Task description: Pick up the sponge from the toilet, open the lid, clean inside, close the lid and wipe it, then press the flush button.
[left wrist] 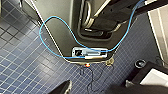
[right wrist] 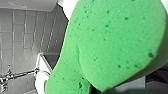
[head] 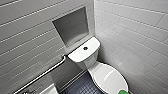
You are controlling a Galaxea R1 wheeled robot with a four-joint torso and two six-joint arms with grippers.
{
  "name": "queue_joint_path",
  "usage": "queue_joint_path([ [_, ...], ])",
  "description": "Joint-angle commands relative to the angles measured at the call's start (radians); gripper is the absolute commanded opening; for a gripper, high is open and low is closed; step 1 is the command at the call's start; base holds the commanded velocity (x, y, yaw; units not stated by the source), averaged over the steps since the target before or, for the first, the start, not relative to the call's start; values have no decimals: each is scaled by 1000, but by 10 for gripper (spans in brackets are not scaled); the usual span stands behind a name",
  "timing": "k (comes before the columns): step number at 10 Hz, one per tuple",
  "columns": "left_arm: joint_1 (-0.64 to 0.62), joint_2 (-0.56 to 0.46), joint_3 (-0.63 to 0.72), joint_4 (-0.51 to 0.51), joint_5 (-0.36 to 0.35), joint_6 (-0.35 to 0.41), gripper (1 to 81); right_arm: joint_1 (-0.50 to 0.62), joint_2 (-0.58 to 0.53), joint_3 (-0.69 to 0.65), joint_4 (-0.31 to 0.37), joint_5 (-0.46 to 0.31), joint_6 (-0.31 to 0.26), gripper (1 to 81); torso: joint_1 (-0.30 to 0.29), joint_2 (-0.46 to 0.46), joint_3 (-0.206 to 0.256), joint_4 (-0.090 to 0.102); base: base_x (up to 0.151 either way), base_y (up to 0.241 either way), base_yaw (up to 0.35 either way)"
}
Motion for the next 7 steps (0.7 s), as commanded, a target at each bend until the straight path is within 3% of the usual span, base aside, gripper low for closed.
queue_joint_path([
  [1,22,-22,-7,1,58,-1,811,227,107,-167,23,-216,38,10,64,-100,0,0,0,0,0],
  [4,22,-6,-18,3,41,-1,811,357,170,-230,21,-280,38,10,97,-152,0,0,0,0,0],
  [5,22,0,-24,4,41,-1,811,388,189,-248,23,-297,39,10,56,-89,0,0,0,0,0],
  [6,22,4,-33,3,41,-1,811,411,222,-279,21,-311,47,10,79,-124,-94,0,0,0,0],
  [7,27,4,-36,3,41,-1,811,434,253,-302,21,-312,47,10,85,-134,-99,0,0,0,0],
])
